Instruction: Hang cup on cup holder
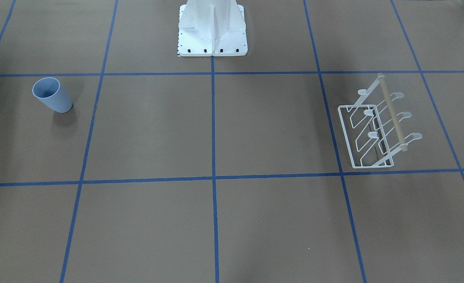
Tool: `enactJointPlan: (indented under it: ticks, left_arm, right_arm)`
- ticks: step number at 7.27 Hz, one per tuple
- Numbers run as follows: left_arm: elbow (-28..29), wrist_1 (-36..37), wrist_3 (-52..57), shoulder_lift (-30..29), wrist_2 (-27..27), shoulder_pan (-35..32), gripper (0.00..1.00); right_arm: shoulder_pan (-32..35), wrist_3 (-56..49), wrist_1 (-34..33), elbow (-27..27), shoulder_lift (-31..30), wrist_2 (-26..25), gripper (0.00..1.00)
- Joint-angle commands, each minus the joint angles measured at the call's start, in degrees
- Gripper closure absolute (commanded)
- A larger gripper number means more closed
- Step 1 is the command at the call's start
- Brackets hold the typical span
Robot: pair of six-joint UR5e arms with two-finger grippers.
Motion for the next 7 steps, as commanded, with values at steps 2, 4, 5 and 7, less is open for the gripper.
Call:
enactJointPlan:
  ticks: [2,4,5,7]
  left_arm:
    - [0.33,0.09,0.0,-0.13,-0.09,0.01,0.01]
    - [0.42,-0.17,0.0,0.22,-0.26,-0.08,0.01]
    - [0.24,-0.09,0.0,0.22,-0.27,-0.08,0.01]
    - [-1.24,-0.35,0.0,0.13,-1.57,-0.08,0.01]
  right_arm:
    - [0.0,0.0,0.0,0.03,-0.08,-0.07,0.0]
    - [0.0,0.09,0.0,0.12,0.0,0.02,0.0]
    - [0.0,0.0,0.0,1.07,0.18,0.02,0.0]
    - [-0.09,0.09,1.22,2.4,0.36,0.63,0.0]
